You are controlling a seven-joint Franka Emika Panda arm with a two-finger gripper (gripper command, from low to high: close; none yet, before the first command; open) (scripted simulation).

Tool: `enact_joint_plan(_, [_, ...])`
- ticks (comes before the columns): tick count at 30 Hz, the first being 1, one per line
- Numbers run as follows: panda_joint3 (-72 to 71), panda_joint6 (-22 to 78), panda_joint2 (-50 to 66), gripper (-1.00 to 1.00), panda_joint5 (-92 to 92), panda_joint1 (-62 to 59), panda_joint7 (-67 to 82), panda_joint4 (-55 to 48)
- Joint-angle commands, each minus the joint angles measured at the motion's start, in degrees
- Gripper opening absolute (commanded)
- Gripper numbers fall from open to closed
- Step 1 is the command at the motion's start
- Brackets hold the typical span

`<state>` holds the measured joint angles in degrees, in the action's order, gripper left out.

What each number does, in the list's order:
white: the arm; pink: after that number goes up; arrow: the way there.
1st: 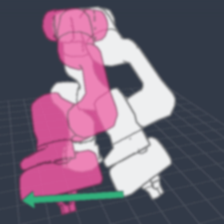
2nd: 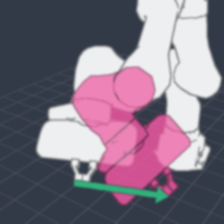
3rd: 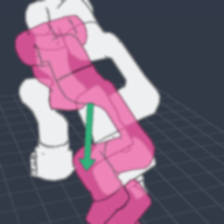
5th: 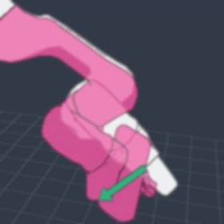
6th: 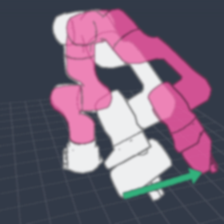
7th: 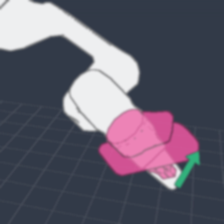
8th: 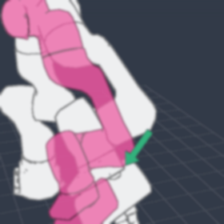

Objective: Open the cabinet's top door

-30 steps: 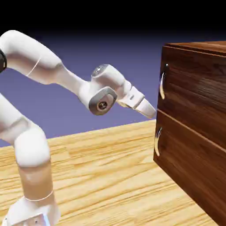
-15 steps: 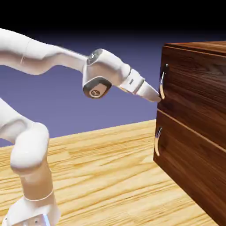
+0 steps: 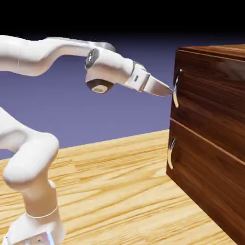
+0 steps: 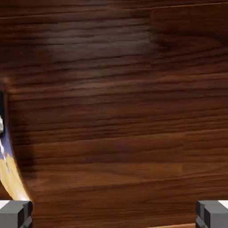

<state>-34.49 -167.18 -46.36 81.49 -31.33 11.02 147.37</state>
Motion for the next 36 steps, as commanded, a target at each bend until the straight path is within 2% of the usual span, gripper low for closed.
enact_joint_plan(1, [-1.06,0.21,-0.42,0.0,2.5,-0.98,1.64,-0.42])
enact_joint_plan(33, [-34.81,6.9,-13.83,0.0,82.24,-32.31,53.97,-13.76])
enact_joint_plan(36, [-36.64,7.17,-13.66,0.0,83.93,-35.1,54.97,-15.8])
